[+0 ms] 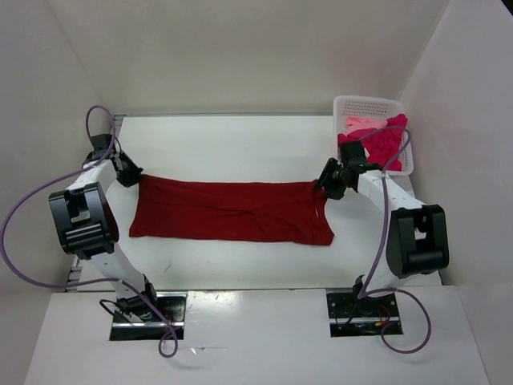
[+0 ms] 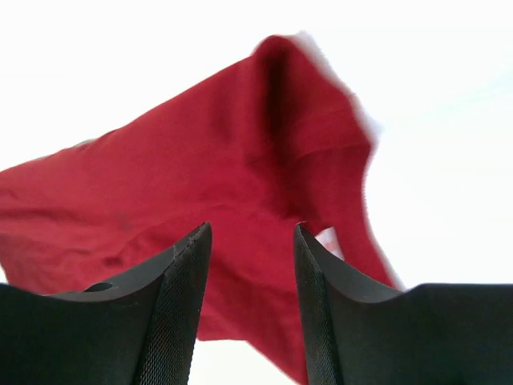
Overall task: Fold and stack the t-shirts
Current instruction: Fold the other side of the tshirt into a rectangle
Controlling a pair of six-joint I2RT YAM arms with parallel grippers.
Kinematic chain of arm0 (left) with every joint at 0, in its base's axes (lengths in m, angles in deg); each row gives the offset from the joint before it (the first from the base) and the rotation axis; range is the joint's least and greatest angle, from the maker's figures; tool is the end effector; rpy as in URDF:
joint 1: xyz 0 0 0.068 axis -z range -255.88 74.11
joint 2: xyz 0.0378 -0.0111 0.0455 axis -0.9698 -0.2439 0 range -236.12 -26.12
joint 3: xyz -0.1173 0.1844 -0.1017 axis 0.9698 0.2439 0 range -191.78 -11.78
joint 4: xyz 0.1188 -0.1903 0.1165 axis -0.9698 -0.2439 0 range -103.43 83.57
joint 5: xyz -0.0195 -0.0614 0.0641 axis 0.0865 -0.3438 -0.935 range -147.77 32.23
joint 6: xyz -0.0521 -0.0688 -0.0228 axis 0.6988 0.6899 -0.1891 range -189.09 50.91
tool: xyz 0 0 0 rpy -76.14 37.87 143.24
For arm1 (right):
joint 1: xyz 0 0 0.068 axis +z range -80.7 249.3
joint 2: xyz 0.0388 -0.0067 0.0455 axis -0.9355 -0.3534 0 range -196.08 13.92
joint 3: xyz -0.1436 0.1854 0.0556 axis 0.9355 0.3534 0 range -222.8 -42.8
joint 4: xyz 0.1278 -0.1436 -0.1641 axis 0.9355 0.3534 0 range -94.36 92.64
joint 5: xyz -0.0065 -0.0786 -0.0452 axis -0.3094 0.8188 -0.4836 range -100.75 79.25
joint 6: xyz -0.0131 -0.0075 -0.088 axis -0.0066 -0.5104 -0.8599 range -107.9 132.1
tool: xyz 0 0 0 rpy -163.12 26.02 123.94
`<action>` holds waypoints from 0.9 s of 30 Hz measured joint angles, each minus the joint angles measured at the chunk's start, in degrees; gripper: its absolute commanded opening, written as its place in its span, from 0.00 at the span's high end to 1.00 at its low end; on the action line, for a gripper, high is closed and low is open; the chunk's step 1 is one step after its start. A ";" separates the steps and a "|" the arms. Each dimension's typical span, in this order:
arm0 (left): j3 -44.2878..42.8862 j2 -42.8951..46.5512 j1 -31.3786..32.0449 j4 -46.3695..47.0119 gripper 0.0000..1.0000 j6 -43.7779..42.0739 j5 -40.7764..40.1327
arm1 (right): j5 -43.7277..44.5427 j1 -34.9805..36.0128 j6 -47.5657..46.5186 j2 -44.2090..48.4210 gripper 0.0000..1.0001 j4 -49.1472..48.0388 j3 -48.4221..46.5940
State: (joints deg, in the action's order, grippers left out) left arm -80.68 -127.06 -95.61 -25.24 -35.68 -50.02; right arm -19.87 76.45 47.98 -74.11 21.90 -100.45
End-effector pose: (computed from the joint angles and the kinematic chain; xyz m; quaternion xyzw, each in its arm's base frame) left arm 0.3726 0.1223 0.1476 -0.4002 0.8509 -0.1031 0.3243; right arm 0.3256 0.0535 0.1495 0.2149 0.9307 0.1758 0.2383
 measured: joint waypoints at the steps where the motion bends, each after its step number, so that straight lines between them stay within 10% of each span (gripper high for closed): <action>1: -0.54 -1.24 0.00 0.66 0.87 -0.05 -0.10 | 0.15 -0.17 0.00 -0.51 0.48 -0.12 0.00; 8: -0.70 -6.15 -0.29 2.58 0.24 0.22 -1.07 | 0.46 -0.29 -0.03 -2.97 0.40 -0.94 0.00; 18: 4.39 4.03 0.30 4.69 0.50 4.56 -0.29 | -1.88 0.06 0.23 -7.74 0.61 -3.58 -0.11; 27: 10.45 13.94 20.82 6.17 0.53 4.67 2.77 | -2.33 1.60 1.20 -11.45 0.96 -5.69 -2.34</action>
State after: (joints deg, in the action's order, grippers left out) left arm -70.23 -113.11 -74.79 -19.08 -31.01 -47.25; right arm -22.20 78.04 49.18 -85.57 16.21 -102.79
